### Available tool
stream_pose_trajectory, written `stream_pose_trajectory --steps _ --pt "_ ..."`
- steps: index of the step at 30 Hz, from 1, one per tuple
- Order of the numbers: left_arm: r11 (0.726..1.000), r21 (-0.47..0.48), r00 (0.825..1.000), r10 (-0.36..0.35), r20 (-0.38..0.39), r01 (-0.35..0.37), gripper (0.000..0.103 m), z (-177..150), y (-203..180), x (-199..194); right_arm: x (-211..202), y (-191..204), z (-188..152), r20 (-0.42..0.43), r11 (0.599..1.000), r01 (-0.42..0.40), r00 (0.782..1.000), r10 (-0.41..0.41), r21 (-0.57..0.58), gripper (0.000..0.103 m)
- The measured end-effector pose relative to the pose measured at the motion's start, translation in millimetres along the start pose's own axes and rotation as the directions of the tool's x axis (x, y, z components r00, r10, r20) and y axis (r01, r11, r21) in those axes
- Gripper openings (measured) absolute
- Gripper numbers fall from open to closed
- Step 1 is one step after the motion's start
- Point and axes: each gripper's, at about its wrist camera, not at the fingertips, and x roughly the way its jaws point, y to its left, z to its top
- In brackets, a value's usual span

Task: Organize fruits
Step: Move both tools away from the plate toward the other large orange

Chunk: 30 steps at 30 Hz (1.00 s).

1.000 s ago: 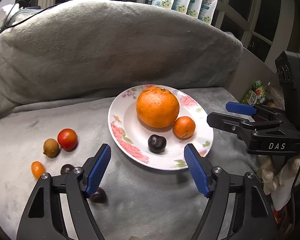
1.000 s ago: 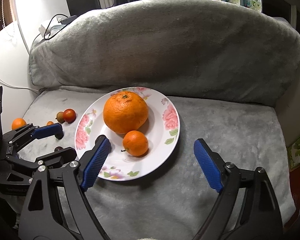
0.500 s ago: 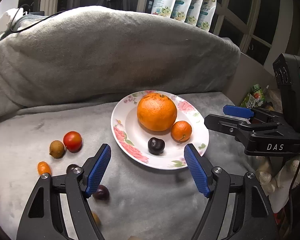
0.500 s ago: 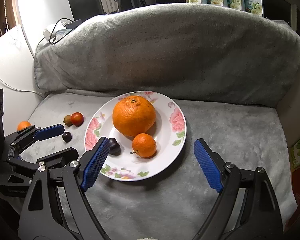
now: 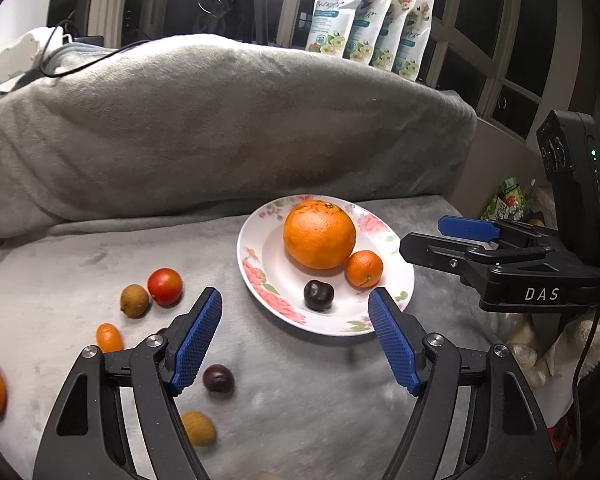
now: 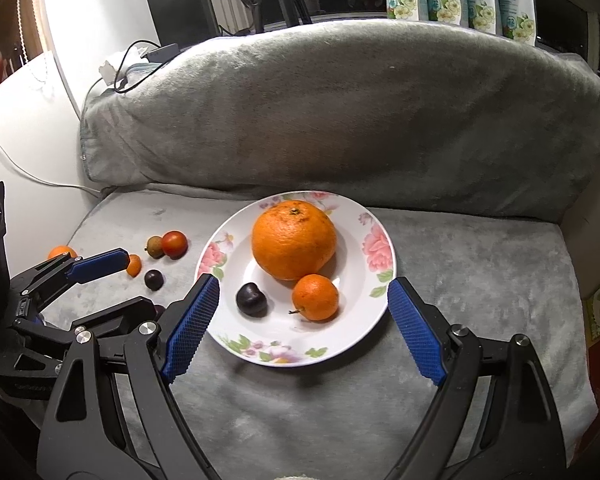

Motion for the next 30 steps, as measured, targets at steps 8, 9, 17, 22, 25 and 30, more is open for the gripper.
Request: stream_pose_trajectory --steps 8,9,17,22,25,30 --pt "0.999 -0.026 0.999 0.03 0.028 -0.03 0.076 -3.4 13.8 -18.0 -2.2 15.9 4.6 0.005 0.999 -0.032 0.999 0.033 -0.011 0.089" --pt "0.999 -0.029 0.999 0.035 0.031 -0.035 0.076 -3.7 15.8 -20.3 -2.5 19.0 5.6 0.006 0.999 -0.04 0.999 0.04 -0.015 0.089" --pt "0.994 -0.075 0.994 0.088 0.062 -0.083 0.076 -10.0 40.9 -45.0 -1.1 45.9 12.5 0.012 0.995 -0.093 0.996 0.093 -0.044 0.089" --pt "0.985 -0.124 0.99 0.126 0.067 -0.117 0.076 -19.7 62.4 -58.7 6.9 66.5 16.5 -0.006 0.988 -0.145 0.989 0.145 -0.056 0.089" --pt "0.976 -0.161 0.985 0.159 0.066 -0.147 0.076 -28.1 79.1 -67.9 14.1 84.6 19.2 -0.021 0.98 -0.186 0.982 0.185 -0.074 0.089" --pt "0.95 -0.235 0.973 0.225 0.057 -0.206 0.076 -46.6 111.5 -86.2 29.1 118.7 25.8 -0.055 0.962 -0.248 0.968 0.243 -0.113 0.089"
